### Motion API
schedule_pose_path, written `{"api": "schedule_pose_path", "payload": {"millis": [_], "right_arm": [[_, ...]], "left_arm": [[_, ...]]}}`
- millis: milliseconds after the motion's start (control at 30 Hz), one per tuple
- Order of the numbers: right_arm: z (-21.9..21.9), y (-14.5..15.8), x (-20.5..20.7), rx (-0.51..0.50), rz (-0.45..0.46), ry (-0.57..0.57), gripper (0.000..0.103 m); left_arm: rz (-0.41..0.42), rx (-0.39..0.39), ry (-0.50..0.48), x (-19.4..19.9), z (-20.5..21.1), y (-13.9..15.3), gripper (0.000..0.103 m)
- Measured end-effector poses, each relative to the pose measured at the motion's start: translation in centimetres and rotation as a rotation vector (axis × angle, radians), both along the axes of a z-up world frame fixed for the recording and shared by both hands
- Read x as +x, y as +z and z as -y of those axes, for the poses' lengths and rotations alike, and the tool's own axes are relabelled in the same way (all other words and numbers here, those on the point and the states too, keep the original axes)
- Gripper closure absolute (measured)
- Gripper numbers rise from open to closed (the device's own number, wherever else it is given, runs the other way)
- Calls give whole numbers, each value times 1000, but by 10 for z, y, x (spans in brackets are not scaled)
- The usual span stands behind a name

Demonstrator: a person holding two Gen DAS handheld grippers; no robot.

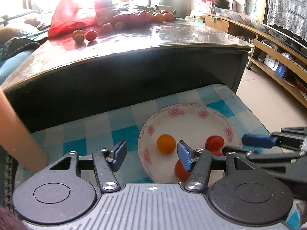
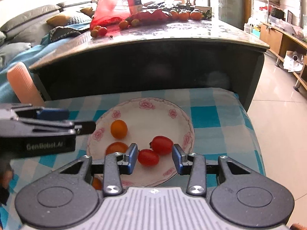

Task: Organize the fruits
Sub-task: 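Open the left tool to drop the orange while the right tool releases its tomato, then withdraw both open tools from the plate toward the loose fruits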

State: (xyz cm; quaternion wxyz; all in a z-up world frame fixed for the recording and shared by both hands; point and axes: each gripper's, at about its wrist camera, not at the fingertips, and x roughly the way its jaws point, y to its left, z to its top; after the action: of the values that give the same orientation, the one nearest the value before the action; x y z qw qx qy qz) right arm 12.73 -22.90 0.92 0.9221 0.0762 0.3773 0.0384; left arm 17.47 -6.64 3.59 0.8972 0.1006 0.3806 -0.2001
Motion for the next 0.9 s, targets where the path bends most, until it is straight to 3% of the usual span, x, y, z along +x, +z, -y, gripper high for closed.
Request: {"api": "schedule_pose_path", "payload": {"millis": [333,900], "right_arm": [[-17,16,-20,13,32,29,50],[-47,21,-66,-12,3,93,50]], "left_arm": [[-15,20,11,-32,-17,5,37],[-34,32,38,-79,-37,7,35]]}}
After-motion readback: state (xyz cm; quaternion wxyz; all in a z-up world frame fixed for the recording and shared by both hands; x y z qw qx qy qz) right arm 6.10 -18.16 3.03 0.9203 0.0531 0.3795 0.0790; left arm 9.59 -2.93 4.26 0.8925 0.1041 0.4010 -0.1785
